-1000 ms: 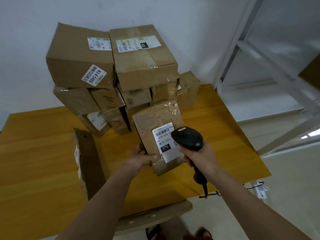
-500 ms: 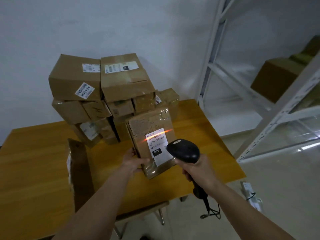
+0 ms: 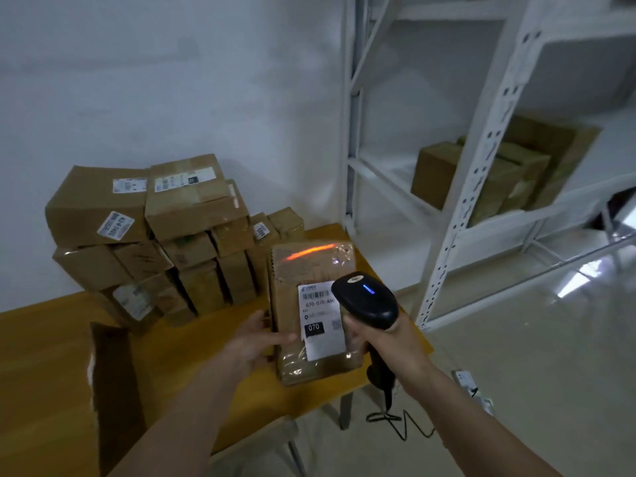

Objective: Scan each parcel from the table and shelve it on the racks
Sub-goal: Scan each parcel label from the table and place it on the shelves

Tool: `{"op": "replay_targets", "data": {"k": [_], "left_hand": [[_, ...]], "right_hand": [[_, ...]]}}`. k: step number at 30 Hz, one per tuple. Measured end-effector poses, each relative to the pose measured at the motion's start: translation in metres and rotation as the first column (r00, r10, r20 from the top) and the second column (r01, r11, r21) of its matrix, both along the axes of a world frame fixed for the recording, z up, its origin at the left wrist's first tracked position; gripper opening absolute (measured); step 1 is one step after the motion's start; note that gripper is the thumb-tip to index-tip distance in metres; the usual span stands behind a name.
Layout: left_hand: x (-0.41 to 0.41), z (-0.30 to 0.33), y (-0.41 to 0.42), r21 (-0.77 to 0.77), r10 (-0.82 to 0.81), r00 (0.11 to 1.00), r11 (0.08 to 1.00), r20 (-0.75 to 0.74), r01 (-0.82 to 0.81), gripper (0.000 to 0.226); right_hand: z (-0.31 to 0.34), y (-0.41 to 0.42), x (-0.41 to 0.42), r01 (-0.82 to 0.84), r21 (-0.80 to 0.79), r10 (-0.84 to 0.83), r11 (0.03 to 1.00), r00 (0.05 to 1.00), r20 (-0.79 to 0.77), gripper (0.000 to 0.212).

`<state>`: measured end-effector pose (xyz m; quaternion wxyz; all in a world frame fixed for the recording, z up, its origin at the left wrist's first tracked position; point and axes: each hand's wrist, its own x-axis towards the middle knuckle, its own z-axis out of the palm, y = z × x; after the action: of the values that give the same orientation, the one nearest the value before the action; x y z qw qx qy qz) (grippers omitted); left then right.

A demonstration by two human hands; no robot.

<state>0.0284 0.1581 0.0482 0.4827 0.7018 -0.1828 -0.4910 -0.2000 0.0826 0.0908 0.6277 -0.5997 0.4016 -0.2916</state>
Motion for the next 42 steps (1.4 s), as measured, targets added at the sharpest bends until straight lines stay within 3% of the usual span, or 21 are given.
{"op": "replay_targets", "data": {"k": [4,10,16,22,25,28,31,34,37,40,42], "left_hand": [[-0.039,0.024,-0.021,-0.044,-0.189,0.982,0.981,0.005,0.189,0.099],[-0.125,0.055,-0.067,-0.137,-0.355,0.934,0.924,0.030,0.356,0.091],[-0.220,0.084,-0.111,-0.266,-0.385,0.920,0.882,0.072,0.390,0.088],[-0.289,0.110,-0.148,-0.369,-0.263,0.961,0.887,0.089,0.277,0.068],[-0.311,0.123,-0.167,-0.391,-0.215,0.966,0.884,0.142,0.255,0.083],[-0.333,0.134,-0.190,-0.428,-0.250,0.934,0.837,0.257,0.341,0.093],[-0.360,0.141,-0.216,-0.453,-0.353,0.840,0.720,0.413,0.526,0.110],[-0.385,0.149,-0.250,-0.353,-0.427,0.652,0.590,0.627,0.726,0.123],[-0.404,0.163,-0.288,-0.255,-0.463,0.484,0.473,0.742,0.843,0.134],[-0.417,0.177,-0.319,-0.114,-0.426,0.299,0.408,0.854,0.906,0.132],[-0.422,0.188,-0.343,-0.088,-0.362,0.252,0.413,0.897,0.906,0.118]], "right_hand": [[0.008,-0.013,-0.046,0.142,-0.017,-0.141,0.990,0.989,0.044,0.034],[0.016,-0.027,-0.133,0.330,-0.013,-0.326,0.944,0.938,0.122,0.028],[0.027,-0.037,-0.217,0.464,-0.029,-0.450,0.885,0.872,0.194,0.030],[0.029,-0.060,-0.272,0.588,-0.045,-0.562,0.808,0.791,0.242,0.044],[0.030,-0.072,-0.285,0.566,-0.007,-0.539,0.825,0.789,0.295,0.042],[0.030,-0.090,-0.296,0.558,0.014,-0.527,0.830,0.775,0.349,0.057],[0.033,-0.117,-0.314,0.603,0.046,-0.569,0.796,0.721,0.397,0.055],[0.040,-0.152,-0.339,0.643,0.055,-0.602,0.764,0.679,0.421,0.049],[0.051,-0.194,-0.367,0.623,0.059,-0.582,0.780,0.688,0.435,0.053],[0.065,-0.232,-0.381,0.560,0.043,-0.521,0.827,0.735,0.434,0.054],[0.072,-0.259,-0.385,0.522,0.045,-0.484,0.852,0.751,0.448,0.052]]}}
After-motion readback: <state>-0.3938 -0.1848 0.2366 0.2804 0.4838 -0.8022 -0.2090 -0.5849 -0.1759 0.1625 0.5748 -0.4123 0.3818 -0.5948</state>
